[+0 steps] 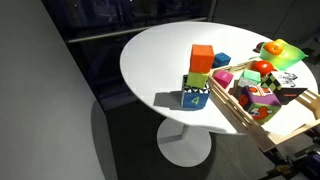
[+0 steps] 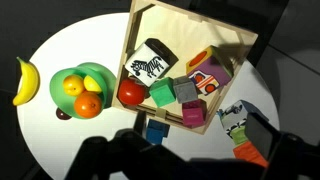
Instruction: Put the toy plum in the bowl
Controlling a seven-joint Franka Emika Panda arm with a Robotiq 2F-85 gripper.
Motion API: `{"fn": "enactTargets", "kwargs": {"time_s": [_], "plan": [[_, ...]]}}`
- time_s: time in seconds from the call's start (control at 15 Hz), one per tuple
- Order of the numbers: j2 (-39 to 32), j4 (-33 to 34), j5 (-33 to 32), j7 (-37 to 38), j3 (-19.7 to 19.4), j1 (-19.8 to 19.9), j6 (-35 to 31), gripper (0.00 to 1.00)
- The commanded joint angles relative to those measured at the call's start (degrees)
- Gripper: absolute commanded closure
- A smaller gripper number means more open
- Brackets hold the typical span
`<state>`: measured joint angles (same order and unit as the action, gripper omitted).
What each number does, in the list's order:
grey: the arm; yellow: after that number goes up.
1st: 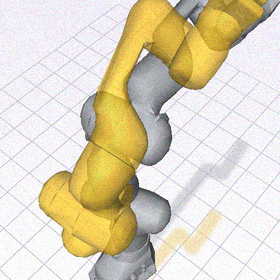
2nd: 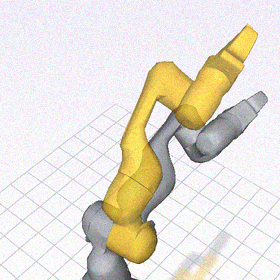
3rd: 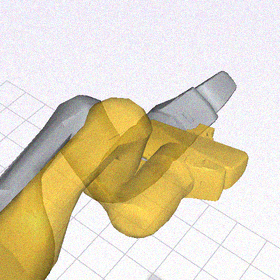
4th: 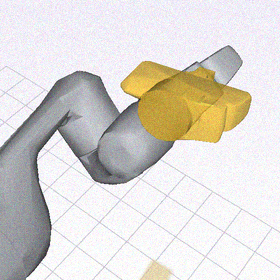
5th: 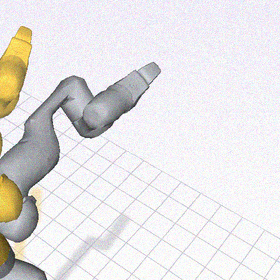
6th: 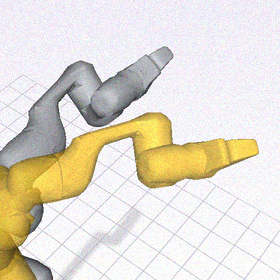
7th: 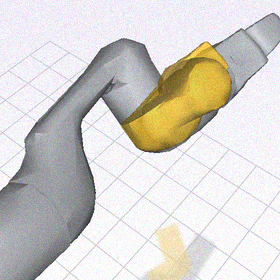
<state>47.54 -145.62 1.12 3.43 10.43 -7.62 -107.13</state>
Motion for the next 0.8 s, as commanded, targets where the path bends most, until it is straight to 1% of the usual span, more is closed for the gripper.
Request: {"fn": "enactTargets", "kwargs": {"time_s": [0.0,0.33,0.73], "plan": [[-0.1,0.17,-0.24,0.23,-0.25,-0.34,0.15,0.0],[-0.07,0.17,-0.24,0.23,-0.25,-0.34,0.15,0.0],[-3.97,3.66,-0.03,1.23,-1.36,1.44,-0.08,0.0]]}}
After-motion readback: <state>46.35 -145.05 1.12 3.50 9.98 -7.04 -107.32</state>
